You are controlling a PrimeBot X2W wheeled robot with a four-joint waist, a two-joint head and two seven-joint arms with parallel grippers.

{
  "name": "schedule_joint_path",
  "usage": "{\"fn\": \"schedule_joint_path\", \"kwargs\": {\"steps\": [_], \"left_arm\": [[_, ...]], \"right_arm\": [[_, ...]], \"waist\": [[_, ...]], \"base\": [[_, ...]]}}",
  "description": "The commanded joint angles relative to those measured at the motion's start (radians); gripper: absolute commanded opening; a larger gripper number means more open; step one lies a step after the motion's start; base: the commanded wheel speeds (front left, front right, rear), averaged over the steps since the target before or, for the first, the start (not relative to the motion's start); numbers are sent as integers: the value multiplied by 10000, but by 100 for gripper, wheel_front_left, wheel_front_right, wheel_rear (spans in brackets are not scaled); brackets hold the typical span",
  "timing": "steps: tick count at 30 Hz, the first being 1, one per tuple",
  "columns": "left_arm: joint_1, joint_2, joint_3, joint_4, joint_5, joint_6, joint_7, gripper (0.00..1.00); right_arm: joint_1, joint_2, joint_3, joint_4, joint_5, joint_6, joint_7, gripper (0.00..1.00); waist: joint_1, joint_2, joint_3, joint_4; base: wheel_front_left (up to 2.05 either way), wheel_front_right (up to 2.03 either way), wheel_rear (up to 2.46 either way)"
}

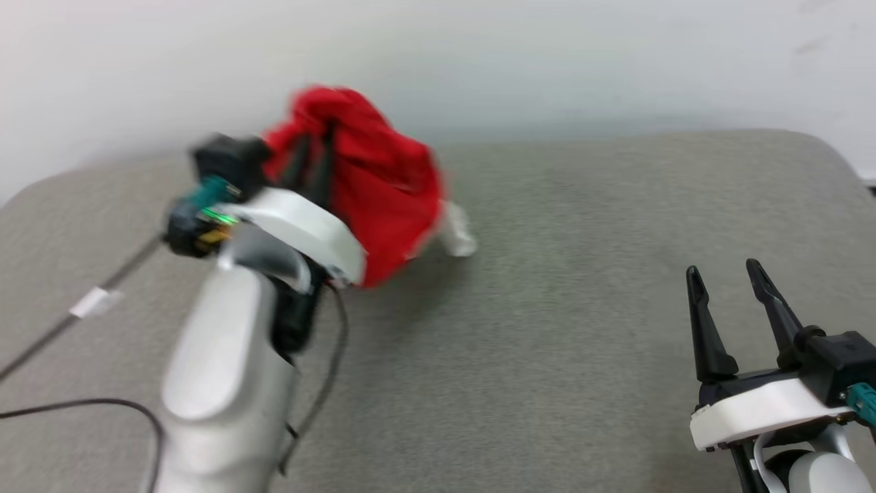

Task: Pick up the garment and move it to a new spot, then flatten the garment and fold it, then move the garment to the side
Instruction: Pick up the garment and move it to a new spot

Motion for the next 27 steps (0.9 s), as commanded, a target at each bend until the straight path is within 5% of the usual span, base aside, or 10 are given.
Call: {"fn": "schedule_joint_path", "kwargs": {"steps": [1,14,16,17,27], "left_arm": [[314,-123,-205,-207,-86,-64,38,0],[2878,-645,-3163,2,-695,-112,732,0],[3118,-641,-3450,158,-741,-125,777,55],[3202,-648,-3606,219,-692,-122,719,100],[3336,-655,-3661,-769,-275,478,-1721,100]], "right_arm": [[110,18,-21,-83,-3,-3,32,100],[-43,20,-55,-224,314,-3,-136,100],[-110,20,-7,-156,342,-3,-167,100],[-135,20,-17,-116,347,-3,-207,100],[8,16,-161,189,172,-3,-154,100]], "waist": [[2,0,-108,-572],[2,0,1146,-1072],[2,0,1267,-995],[2,0,1302,-945],[2,0,625,-255]], "base": [[0,0,0],[0,0,0],[0,0,0],[0,0,0],[0,0,0]]}}
